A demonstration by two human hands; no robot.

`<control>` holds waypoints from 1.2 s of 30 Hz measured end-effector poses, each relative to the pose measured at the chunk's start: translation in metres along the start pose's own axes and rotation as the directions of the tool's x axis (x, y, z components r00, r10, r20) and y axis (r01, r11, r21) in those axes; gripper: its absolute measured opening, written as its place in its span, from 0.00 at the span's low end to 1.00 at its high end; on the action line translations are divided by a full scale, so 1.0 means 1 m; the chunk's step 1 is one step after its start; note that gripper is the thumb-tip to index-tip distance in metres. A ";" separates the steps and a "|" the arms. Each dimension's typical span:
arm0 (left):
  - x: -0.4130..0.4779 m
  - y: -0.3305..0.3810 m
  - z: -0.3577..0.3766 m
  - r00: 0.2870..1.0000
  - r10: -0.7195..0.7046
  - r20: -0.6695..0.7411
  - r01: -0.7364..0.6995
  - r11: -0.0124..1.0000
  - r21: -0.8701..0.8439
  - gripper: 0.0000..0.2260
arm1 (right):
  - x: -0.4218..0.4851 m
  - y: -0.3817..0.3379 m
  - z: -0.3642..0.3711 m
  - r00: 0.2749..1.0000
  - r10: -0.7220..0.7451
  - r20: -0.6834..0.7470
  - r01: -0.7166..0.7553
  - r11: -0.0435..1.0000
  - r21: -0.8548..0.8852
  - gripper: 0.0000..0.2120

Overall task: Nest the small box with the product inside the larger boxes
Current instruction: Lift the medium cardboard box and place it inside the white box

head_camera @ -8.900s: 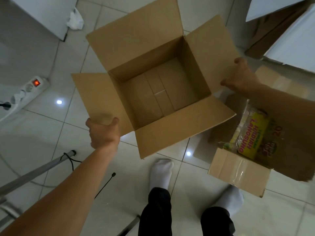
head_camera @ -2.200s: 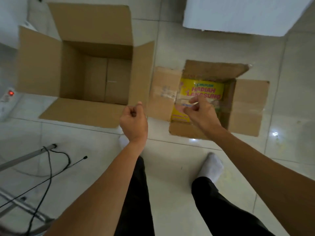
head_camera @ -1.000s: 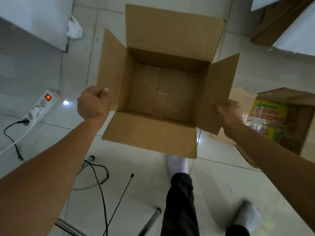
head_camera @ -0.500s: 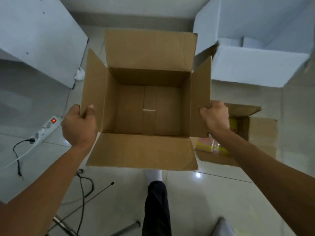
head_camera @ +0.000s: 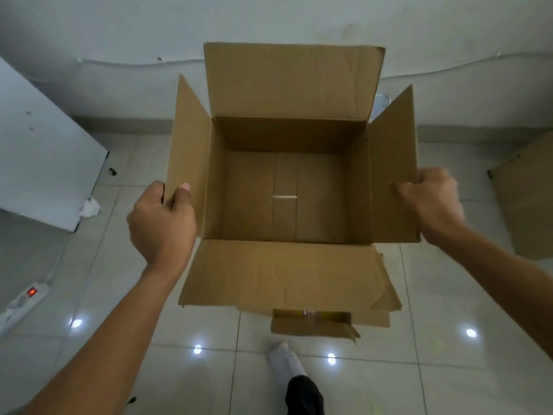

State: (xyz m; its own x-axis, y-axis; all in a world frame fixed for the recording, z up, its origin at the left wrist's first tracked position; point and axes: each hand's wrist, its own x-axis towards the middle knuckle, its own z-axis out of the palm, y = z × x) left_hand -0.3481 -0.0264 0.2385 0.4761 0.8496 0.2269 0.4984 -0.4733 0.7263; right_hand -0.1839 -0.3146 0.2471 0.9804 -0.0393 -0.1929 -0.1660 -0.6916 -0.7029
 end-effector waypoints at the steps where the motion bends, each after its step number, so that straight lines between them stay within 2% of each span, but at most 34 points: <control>1: 0.008 0.011 0.016 1.000 0.009 0.008 -0.009 1.000 -0.016 0.15 | 0.017 -0.002 -0.008 1.000 0.002 -0.026 -0.002 1.000 -0.002 0.10; 3: 0.026 0.034 0.048 1.000 0.016 0.019 -0.016 0.999 -0.036 0.13 | 0.052 -0.008 -0.023 0.998 -0.006 -0.060 0.007 1.000 0.015 0.10; 6: 0.056 0.065 0.090 1.000 0.020 0.023 -0.018 0.997 -0.077 0.10 | 0.100 -0.020 -0.038 0.998 -0.035 -0.046 0.038 0.996 0.076 0.04; 10: 0.082 0.108 0.151 0.995 0.062 0.079 -0.055 0.994 -0.092 0.14 | 0.160 -0.017 -0.053 0.994 -0.029 -0.103 0.036 0.997 0.070 0.05; 16: 0.105 0.139 0.233 0.992 0.109 0.058 -0.107 0.993 -0.041 0.13 | 0.247 -0.003 -0.049 0.990 -0.035 -0.135 0.041 0.998 0.045 0.05; 18: 0.107 0.142 0.258 0.992 0.106 0.065 -0.107 0.994 -0.001 0.13 | 0.275 0.006 -0.042 0.992 -0.046 -0.119 0.053 0.997 0.054 0.06; 23: 0.108 0.146 0.314 0.997 0.054 0.059 -0.057 0.998 0.039 0.10 | 0.337 0.031 -0.024 0.997 -0.055 -0.061 0.059 0.995 0.077 0.02; 28: 0.110 0.130 0.355 1.000 0.006 0.028 -0.009 0.997 0.080 0.18 | 0.382 0.054 0.005 0.998 -0.058 0.000 0.057 0.995 0.086 0.10; 33: 0.117 0.104 0.392 0.998 -0.012 0.068 0.003 0.993 0.118 0.11 | 0.404 0.081 0.039 0.999 -0.038 0.010 0.037 0.998 0.052 0.09; 36: 0.116 0.086 0.409 0.996 0.003 0.086 -0.014 0.992 0.126 0.09 | 0.410 0.096 0.058 0.997 0.002 0.071 -0.006 0.999 0.046 0.09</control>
State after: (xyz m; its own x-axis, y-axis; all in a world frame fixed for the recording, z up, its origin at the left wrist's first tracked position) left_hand 0.0461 -0.0638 0.0614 0.5381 0.8251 0.1721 0.5795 -0.5104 0.6354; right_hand 0.1961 -0.3552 0.0604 0.9700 0.0103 -0.2427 -0.1763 -0.6578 -0.7323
